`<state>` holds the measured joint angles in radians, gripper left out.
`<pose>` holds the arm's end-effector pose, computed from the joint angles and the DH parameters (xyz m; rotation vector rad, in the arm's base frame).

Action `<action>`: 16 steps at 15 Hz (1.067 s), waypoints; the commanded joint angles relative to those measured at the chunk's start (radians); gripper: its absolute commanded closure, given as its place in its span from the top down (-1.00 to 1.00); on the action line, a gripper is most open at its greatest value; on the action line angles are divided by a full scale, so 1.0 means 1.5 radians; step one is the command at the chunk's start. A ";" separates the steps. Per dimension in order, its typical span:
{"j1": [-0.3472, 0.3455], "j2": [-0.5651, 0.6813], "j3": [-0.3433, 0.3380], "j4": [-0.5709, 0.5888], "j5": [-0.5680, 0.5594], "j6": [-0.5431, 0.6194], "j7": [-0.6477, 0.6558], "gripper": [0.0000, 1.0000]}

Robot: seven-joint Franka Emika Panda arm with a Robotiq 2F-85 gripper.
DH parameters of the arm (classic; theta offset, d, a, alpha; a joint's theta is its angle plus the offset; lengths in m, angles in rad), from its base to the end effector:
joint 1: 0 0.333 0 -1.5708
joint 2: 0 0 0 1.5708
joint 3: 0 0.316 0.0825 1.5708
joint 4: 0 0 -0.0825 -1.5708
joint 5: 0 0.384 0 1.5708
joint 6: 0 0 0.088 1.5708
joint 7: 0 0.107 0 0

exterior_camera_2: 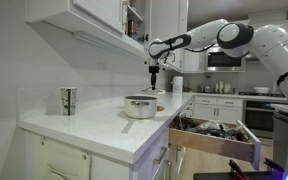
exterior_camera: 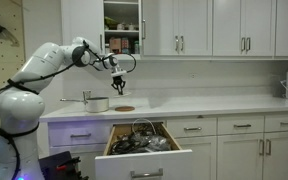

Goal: Put the lid on the pot

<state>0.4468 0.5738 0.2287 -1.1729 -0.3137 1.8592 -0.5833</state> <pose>0.6122 0.4030 0.4796 2.3659 1.7724 0.1964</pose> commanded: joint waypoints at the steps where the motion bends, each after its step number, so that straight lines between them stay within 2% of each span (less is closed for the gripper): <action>1: 0.005 -0.074 0.002 -0.085 -0.016 0.007 -0.002 -0.88; 10: 0.007 -0.143 0.019 -0.168 -0.004 0.004 -0.020 -0.88; 16: -0.001 -0.177 0.031 -0.213 0.030 0.009 -0.071 -0.88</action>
<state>0.4630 0.3817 0.2594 -1.4272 -0.2966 1.8590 -0.6400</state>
